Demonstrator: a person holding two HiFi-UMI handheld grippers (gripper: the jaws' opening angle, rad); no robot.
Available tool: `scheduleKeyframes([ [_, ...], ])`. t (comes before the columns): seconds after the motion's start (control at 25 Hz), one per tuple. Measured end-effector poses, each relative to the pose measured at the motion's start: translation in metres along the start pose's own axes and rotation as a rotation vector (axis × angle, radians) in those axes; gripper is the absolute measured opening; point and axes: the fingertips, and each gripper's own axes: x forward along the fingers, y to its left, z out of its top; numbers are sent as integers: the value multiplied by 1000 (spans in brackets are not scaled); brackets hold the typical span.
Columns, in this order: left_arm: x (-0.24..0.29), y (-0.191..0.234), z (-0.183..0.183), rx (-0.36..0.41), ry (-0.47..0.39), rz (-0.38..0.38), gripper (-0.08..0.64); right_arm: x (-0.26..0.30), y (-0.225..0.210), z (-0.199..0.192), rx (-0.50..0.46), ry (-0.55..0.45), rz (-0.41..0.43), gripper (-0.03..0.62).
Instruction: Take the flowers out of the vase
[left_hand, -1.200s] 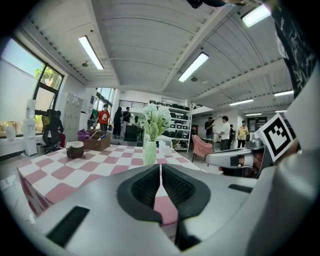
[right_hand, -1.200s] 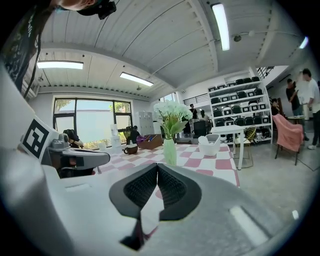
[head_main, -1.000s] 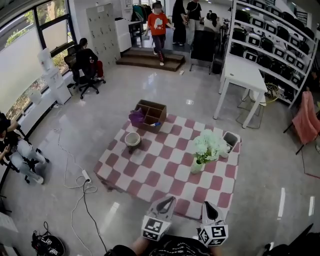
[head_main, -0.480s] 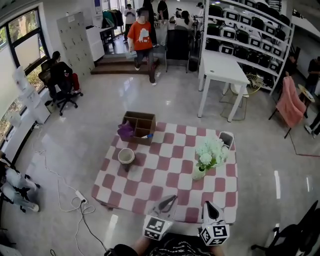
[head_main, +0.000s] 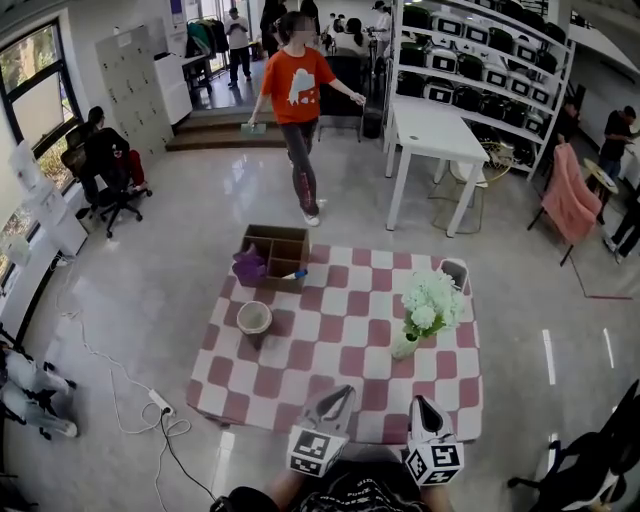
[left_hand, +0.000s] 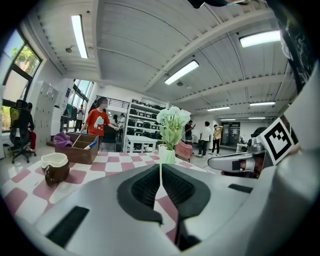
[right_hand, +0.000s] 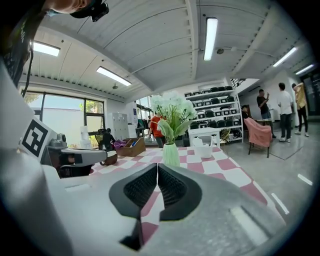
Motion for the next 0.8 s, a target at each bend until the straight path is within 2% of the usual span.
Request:
scheduleKeyframes([
  [0.16, -1, 5, 1, 1, 11, 3, 20, 7, -2, -3, 20, 24, 4, 9],
  [0.6, 11, 17, 6, -13, 8, 28, 20, 26, -25, 18, 39, -1, -16, 15],
  [0.68, 14, 18, 6, -17, 12, 30, 20, 30, -28, 20, 52, 1, -3, 53],
  [0.76, 17, 19, 7, -21, 15, 32, 20, 35, -30, 23, 63, 2, 17, 141],
  [0.8, 18, 19, 6, -24, 17, 35, 20, 38, -31, 25, 67, -1, 28, 153],
])
